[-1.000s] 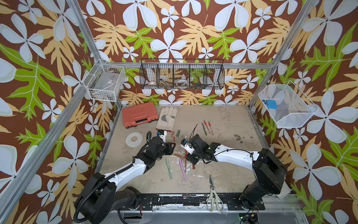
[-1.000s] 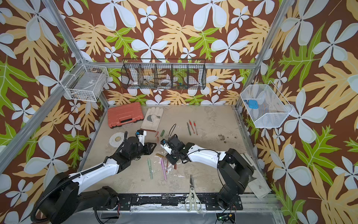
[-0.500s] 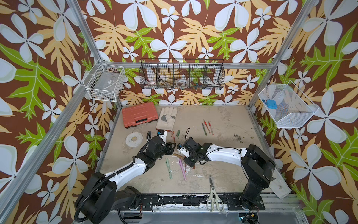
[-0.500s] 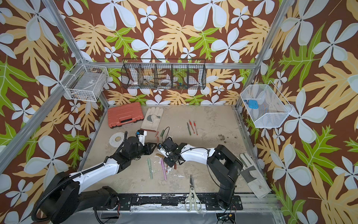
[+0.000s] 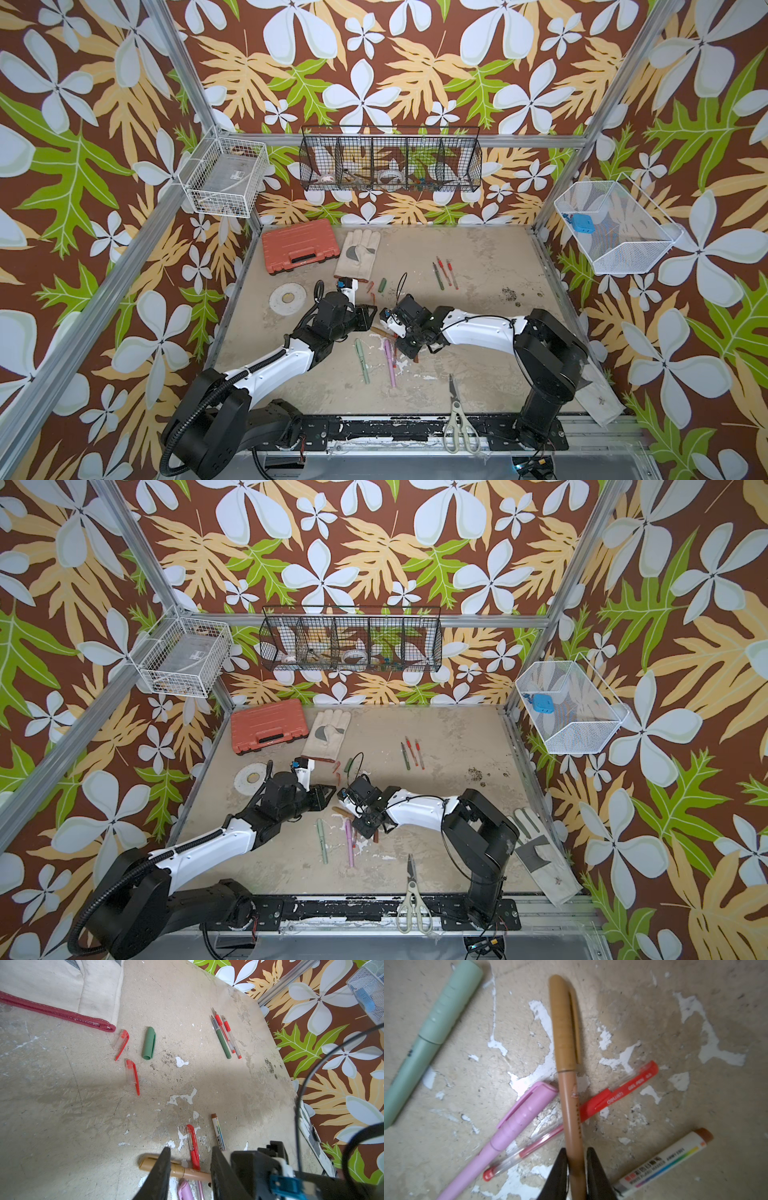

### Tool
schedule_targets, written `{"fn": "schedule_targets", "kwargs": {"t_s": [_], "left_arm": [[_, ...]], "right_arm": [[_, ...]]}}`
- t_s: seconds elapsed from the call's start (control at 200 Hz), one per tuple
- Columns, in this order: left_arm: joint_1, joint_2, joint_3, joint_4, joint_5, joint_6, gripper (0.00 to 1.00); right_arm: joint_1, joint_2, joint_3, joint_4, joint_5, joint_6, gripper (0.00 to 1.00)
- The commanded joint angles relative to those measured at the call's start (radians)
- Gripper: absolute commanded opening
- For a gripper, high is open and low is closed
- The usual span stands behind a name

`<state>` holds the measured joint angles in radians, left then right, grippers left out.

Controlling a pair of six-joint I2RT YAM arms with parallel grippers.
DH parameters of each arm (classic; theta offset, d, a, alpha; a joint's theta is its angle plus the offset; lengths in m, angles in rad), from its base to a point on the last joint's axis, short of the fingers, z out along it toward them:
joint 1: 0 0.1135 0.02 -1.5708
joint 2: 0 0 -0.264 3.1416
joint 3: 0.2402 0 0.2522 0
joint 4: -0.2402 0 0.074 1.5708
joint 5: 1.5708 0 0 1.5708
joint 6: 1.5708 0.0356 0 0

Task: Remove pen caps from pens
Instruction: Pick up the pen from the center of the table, then pass the pen.

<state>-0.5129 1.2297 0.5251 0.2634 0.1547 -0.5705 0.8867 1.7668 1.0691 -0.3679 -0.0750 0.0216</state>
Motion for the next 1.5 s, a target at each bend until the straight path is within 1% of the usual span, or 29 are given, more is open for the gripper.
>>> {"fn": "schedule_targets", "kwargs": {"t_s": [0.0,0.17,0.245,0.29,0.4,0.53,0.646,0.746,0.846,1.081,1.226,1.316,1.401,1.496], "left_arm": [[0.001,0.002,0.009,0.012,-0.004,0.002,0.35],[0.006,-0.012,0.022,0.046,0.016,-0.019,0.36],[0.011,-0.03,0.024,0.075,0.034,-0.037,0.42],[0.016,-0.045,0.018,0.103,0.051,-0.052,0.47],[0.035,-0.091,-0.016,0.2,0.1,-0.116,0.55],[0.048,-0.106,-0.026,0.264,0.124,-0.174,0.58],[0.055,-0.059,-0.006,0.301,0.173,-0.216,0.58],[0.062,-0.016,-0.003,0.373,0.226,-0.26,0.57],[0.062,0.004,-0.028,0.468,0.25,-0.305,0.56],[0.066,-0.007,-0.048,0.493,0.218,-0.297,0.54],[0.071,-0.019,-0.059,0.5,0.189,-0.291,0.5],[0.073,-0.02,-0.068,0.518,0.187,-0.298,0.44],[0.072,-0.021,-0.073,0.529,0.186,-0.299,0.33],[0.074,-0.021,-0.074,0.531,0.181,-0.298,0.24]], "right_arm": [[0.002,-0.045,-0.003,0.009,-0.001,0.01,0.12],[-0.003,-0.131,-0.018,0.022,0.033,0.034,0.02],[-0.014,-0.163,-0.02,0.037,0.037,0.049,0.0],[-0.024,-0.179,-0.021,0.048,0.033,0.055,0.0],[-0.068,-0.201,-0.021,0.078,-0.003,0.069,0.0],[-0.114,-0.222,-0.025,0.129,-0.054,0.083,0.0],[-0.123,-0.247,-0.033,0.189,-0.119,0.084,0.0],[-0.125,-0.268,-0.043,0.235,-0.186,0.09,0.0],[-0.124,-0.287,-0.056,0.27,-0.241,0.1,0.0],[-0.124,-0.313,-0.068,0.29,-0.287,0.116,0.0],[-0.123,-0.322,-0.085,0.309,-0.308,0.125,0.0],[-0.124,-0.323,-0.094,0.319,-0.318,0.133,0.0],[-0.124,-0.322,-0.097,0.323,-0.323,0.138,0.0],[-0.123,-0.323,-0.098,0.329,-0.332,0.142,0.0]]}}
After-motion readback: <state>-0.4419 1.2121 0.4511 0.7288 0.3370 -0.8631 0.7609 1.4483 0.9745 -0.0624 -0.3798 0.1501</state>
